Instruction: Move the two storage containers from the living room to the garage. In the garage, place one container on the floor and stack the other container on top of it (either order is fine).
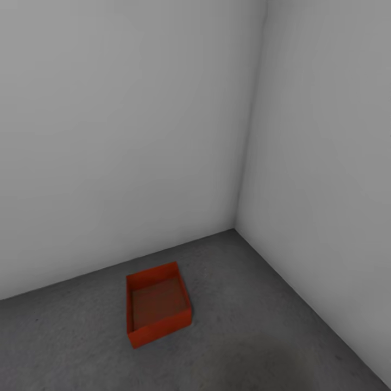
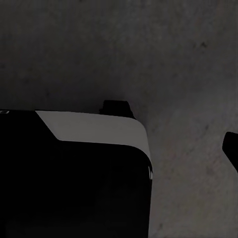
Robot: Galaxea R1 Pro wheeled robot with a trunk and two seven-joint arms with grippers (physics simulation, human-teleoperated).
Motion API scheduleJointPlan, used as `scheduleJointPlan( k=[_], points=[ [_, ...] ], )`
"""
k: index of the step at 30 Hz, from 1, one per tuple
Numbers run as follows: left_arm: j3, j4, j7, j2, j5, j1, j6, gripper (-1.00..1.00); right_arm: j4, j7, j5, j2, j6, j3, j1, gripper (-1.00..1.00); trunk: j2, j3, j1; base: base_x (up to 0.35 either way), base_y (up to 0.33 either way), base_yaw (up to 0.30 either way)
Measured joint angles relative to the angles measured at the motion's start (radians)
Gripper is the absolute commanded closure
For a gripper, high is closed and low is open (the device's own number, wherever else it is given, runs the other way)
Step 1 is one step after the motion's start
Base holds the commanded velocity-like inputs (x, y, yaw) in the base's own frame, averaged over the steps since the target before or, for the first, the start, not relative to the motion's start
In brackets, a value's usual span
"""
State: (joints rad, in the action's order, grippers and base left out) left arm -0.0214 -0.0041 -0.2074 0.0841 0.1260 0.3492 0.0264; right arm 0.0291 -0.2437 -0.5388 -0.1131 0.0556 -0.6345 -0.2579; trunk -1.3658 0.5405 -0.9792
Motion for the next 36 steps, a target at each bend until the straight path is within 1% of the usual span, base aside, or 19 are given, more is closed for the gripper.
scheduleJointPlan(
  k=[11, 16, 19, 22, 36],
  points=[
    [0.0, 0.0, 0.0, 0.001, 0.001, 0.0, 0.002, -1.0, 0.0, 0.0, 0.0, 0.0, 0.0, 0.0, 0.0, -1.0, 0.0, -0.004, 0.0, 0.0, 0.0, -0.211],
    [-0.001, -0.001, -0.001, -0.005, -0.003, 0.0, 0.003, -1.0, 0.0, 0.0, 0.0, 0.0, 0.0, 0.001, 0.0, -1.0, 0.0, -0.004, 0.0, 0.0, 0.0, -0.246],
    [-0.002, -0.002, -0.001, -0.015, -0.01, 0.0, 0.002, -1.0, 0.0, 0.0, 0.0, 0.001, 0.0, 0.001, 0.0, -1.0, 0.0, -0.004, 0.0, 0.0, 0.0, -0.249],
    [-0.005, -0.002, -0.001, -0.024, -0.006, 0.0, 0.003, -1.0, 0.0, 0.0, 0.0, 0.002, 0.0, 0.001, 0.0, -1.0, 0.0, -0.004, 0.0, 0.0, 0.0, -0.25],
    [-0.005, -0.001, -0.001, -0.026, -0.009, 0.0, 0.003, -1.0, 0.0, -0.001, 0.0, 0.006, 0.003, 0.001, 0.0, -1.0, 0.0, -0.003, 0.0, 0.0, 0.0, -0.251]
  ],
)
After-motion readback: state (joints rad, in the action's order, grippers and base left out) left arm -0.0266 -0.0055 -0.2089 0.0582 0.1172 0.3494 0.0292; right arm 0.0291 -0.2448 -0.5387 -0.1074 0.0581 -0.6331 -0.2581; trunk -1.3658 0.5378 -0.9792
